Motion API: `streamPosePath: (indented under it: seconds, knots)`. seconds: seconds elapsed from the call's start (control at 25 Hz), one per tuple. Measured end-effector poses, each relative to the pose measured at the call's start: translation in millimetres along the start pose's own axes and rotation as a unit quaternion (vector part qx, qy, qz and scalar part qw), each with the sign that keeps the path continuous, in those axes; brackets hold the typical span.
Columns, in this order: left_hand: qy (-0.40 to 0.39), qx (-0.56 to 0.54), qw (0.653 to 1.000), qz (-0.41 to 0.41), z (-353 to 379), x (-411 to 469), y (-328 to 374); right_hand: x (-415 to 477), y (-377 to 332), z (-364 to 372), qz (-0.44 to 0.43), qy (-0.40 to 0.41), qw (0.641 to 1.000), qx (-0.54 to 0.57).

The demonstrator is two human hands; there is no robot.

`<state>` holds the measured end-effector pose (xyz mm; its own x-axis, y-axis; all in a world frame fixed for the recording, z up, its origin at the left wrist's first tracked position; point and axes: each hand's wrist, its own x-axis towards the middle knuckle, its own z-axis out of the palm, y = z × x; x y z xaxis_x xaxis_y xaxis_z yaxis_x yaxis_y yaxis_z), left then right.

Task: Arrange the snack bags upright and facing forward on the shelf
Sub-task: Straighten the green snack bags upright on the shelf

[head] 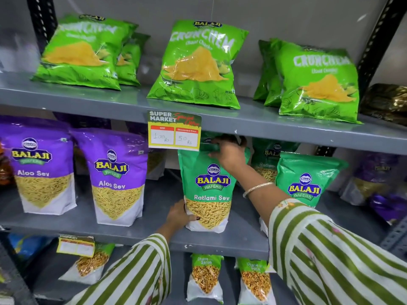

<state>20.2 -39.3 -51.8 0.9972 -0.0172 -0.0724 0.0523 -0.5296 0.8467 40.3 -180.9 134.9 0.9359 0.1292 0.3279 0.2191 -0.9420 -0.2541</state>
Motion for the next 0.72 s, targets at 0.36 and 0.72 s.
streamPosePath:
  seconds: [0.36, 0.72]
  knots:
    - [0.012, -0.043, 0.999, 0.012, 4.0, 4.1, -0.9, -2.1, 7.4, -0.3, 0.054, 0.09, 0.989, 0.102]
    - [0.038, -0.083, 0.994, -0.064, 28.4, -1.1, -12.3, -91.5, 87.6, 100.6, 0.235, -0.031, 0.863, 0.446]
